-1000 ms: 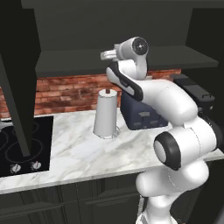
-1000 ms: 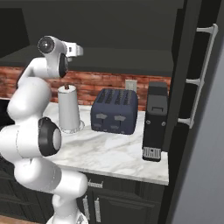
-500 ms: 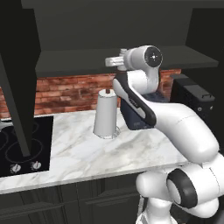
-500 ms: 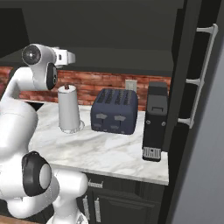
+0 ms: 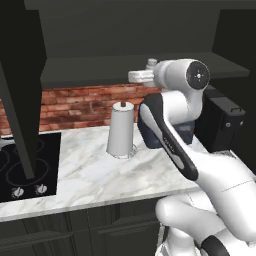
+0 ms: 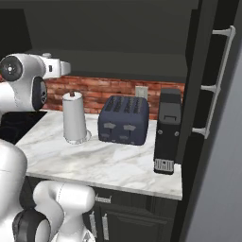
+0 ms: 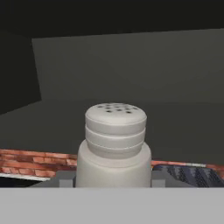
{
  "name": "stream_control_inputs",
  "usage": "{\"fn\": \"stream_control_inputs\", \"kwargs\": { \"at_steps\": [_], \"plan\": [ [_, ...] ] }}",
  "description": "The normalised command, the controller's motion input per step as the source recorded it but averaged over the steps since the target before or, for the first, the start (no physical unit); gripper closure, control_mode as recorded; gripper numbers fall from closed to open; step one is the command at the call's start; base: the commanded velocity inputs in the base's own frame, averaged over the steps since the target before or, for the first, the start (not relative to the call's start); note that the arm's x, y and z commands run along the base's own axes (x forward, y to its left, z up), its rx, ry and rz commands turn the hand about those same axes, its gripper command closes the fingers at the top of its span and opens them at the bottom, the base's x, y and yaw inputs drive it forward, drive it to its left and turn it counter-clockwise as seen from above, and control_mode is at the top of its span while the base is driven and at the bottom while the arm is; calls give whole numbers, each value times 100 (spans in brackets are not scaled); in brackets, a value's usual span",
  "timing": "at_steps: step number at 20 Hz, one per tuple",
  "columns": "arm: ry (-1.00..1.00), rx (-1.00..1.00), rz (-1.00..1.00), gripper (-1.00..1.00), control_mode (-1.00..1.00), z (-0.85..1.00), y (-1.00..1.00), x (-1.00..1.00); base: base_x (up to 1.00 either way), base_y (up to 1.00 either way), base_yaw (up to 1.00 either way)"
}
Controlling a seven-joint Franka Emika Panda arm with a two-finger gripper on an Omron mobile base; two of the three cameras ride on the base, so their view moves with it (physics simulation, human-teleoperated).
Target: Retrieve the shaker from the cabinet and place it next the steak on a plate on the dining table.
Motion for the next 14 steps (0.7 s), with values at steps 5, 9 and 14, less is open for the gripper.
{"fn": "stream_control_inputs", "kwargs": {
  "at_steps": [5,9,14],
  "plan": [
    [25,0,0,100,-100,47,-6,-100,0,0,0],
    [12,0,0,100,-100,-13,-19,-100,0,0,0],
    [-12,0,-2,100,-100,-46,-24,-100,0,0,0]
  ]
}}
